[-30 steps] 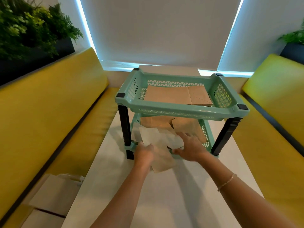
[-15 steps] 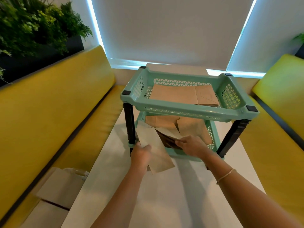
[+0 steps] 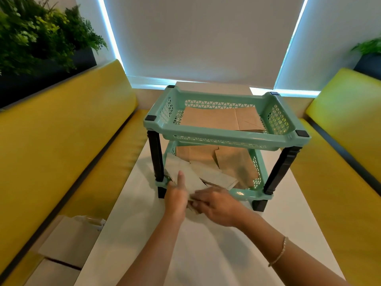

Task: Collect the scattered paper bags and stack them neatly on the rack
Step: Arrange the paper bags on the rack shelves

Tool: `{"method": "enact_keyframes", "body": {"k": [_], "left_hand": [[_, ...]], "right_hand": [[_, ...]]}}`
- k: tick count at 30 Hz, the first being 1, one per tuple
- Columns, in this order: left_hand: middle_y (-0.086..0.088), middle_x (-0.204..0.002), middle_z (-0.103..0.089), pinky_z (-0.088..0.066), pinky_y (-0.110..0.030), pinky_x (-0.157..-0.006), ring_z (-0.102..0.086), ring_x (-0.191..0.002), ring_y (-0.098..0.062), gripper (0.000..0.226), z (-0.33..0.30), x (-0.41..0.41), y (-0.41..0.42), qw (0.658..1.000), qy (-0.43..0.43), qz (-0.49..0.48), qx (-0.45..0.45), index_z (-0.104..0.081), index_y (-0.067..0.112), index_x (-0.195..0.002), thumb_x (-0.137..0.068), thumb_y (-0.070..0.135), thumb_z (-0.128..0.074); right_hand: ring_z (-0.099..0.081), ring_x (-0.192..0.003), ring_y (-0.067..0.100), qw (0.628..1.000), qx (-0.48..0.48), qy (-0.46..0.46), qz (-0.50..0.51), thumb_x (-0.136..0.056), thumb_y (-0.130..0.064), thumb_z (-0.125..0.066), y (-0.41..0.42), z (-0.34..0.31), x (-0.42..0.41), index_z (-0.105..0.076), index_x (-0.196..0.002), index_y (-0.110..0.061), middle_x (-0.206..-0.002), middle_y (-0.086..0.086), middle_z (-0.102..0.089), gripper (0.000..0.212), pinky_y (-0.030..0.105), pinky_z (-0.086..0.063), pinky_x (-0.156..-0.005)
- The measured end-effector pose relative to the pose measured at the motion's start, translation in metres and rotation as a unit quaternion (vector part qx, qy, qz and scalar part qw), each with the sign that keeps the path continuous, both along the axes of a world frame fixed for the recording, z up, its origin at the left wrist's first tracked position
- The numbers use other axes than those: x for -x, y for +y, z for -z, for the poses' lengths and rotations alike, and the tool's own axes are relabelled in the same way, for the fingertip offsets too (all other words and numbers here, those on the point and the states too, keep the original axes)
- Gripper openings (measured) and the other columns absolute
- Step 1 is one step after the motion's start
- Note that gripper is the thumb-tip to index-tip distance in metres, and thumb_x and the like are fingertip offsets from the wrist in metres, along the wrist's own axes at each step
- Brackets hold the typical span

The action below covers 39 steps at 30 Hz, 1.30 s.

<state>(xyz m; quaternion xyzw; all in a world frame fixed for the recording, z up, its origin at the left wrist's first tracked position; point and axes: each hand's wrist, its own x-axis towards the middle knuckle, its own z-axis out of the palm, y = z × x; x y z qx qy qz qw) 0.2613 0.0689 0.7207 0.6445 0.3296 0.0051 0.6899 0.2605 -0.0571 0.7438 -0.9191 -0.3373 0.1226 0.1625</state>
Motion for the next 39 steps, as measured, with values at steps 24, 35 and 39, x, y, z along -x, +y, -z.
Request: {"method": "enact_keyframes", "body": {"k": [24,35,39], "left_hand": [[-0.011,-0.121,-0.059,-0.049,-0.045,-0.094,-0.058,-0.106,-0.028,0.038,0.008,0.003,0.011,1.000,-0.024,-0.002,-0.017,-0.050,0.012,-0.129,-0.092,0.012,-0.056],[-0.001,-0.106,-0.063,-0.052,-0.038,-0.085,-0.060,-0.097,-0.021,0.037,-0.001,0.016,-0.003,0.998,-0.061,0.007,0.002,-0.055,0.018,-0.114,-0.083,0.034,-0.069],[-0.002,-0.106,-0.066,-0.050,-0.028,-0.065,-0.061,-0.086,-0.017,0.032,0.004,0.025,-0.004,0.998,-0.045,0.032,0.010,-0.058,0.018,-0.111,-0.082,0.018,-0.071]], "right_hand": [[-0.060,-0.077,0.023,0.941,-0.055,-0.104,0.319,-0.091,-0.022,-0.049,-0.042,0.001,-0.055,-0.071,-0.087,-0.018,-0.084,0.006,-0.069,0.023,0.034,-0.053,-0.069],[-0.058,-0.069,0.004,0.946,-0.162,0.102,0.262,-0.079,-0.027,-0.073,-0.009,-0.017,0.003,-0.071,-0.073,-0.019,-0.076,-0.008,-0.067,0.010,0.013,-0.048,-0.060],[-0.058,-0.071,0.005,0.930,-0.182,0.163,0.273,-0.078,-0.029,-0.073,-0.008,-0.008,0.014,-0.066,-0.066,-0.021,-0.073,-0.009,-0.063,0.017,0.010,-0.045,-0.057]]}}
